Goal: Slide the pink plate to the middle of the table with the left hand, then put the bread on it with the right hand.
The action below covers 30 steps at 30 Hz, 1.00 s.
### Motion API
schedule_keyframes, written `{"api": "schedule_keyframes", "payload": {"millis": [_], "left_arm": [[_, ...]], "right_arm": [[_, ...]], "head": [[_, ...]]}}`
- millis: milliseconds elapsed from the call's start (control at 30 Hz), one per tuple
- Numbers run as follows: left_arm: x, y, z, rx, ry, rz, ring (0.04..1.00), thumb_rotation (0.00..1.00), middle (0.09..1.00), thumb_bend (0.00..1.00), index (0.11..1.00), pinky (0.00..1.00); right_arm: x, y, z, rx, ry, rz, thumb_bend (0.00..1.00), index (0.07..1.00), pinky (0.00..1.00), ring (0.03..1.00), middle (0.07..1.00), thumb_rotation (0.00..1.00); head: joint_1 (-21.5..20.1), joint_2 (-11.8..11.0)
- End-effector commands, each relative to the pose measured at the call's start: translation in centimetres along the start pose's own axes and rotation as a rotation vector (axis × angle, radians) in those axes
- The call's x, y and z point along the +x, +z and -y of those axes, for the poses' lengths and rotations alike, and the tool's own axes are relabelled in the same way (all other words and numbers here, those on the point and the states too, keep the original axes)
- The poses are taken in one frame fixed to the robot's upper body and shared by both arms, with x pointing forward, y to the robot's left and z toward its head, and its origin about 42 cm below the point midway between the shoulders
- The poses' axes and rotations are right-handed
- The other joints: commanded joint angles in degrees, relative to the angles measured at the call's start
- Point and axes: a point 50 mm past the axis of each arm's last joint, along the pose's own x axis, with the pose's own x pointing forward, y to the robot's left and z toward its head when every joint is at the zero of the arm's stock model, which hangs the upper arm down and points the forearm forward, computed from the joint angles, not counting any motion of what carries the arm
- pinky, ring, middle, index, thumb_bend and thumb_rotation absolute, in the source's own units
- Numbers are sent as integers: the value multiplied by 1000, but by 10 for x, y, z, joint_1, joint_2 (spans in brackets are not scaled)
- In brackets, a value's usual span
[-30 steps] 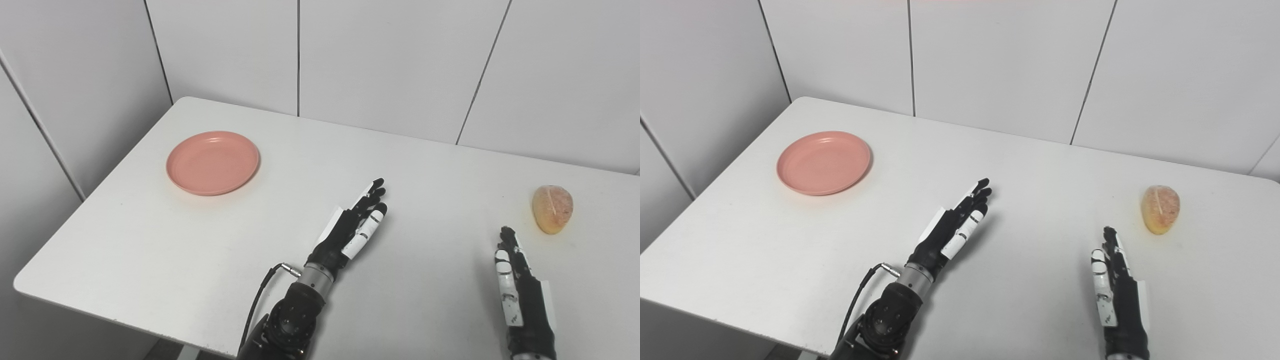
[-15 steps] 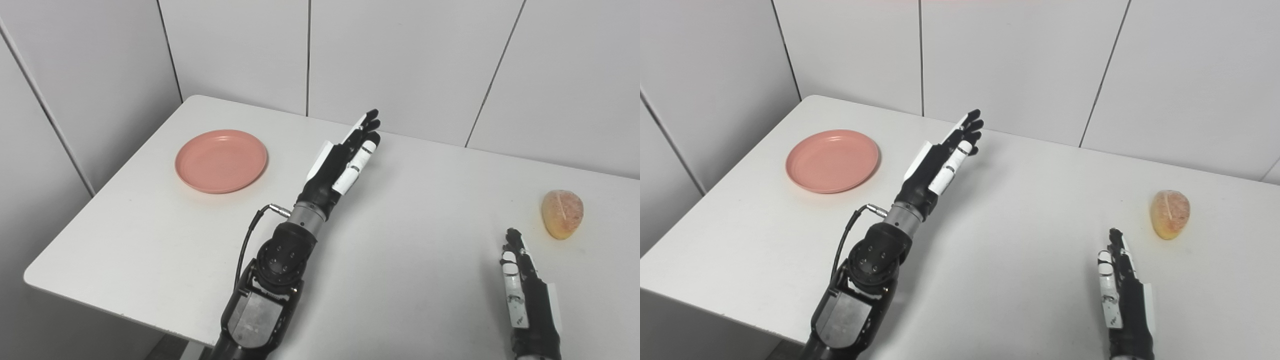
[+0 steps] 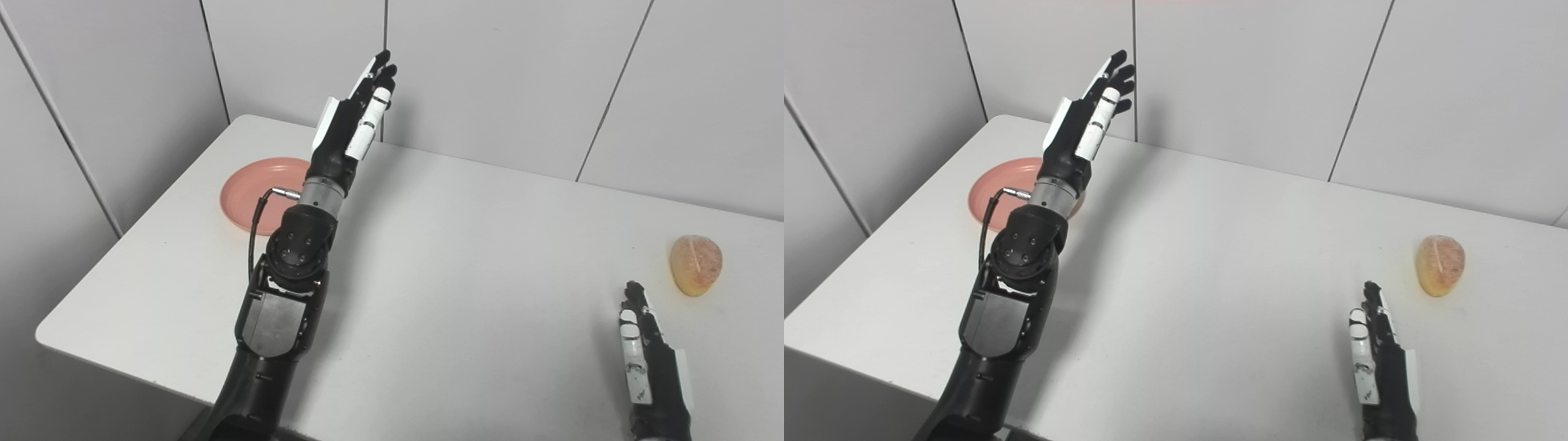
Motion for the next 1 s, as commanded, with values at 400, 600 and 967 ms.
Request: {"api": "schedule_keyframes", "payload": {"millis": [400, 600, 967], "left_arm": [[34, 23, -65, -10, 162, 70, 903, 1000, 922, 361, 917, 894], [42, 19, -83, 13, 222, 39, 896, 1000, 915, 361, 913, 862], [48, -2, -122, 2, 322, -5, 938, 1000, 936, 333, 937, 935]], "right_arm": [[3, 9, 3, 9, -1, 54, 182, 941, 953, 966, 961, 1000], [1, 10, 5, 6, 0, 56, 175, 947, 964, 969, 967, 1000], [0, 15, 9, -11, 3, 51, 115, 948, 956, 971, 964, 1000]], "head": [[12, 1], [18, -3], [23, -5]]}}
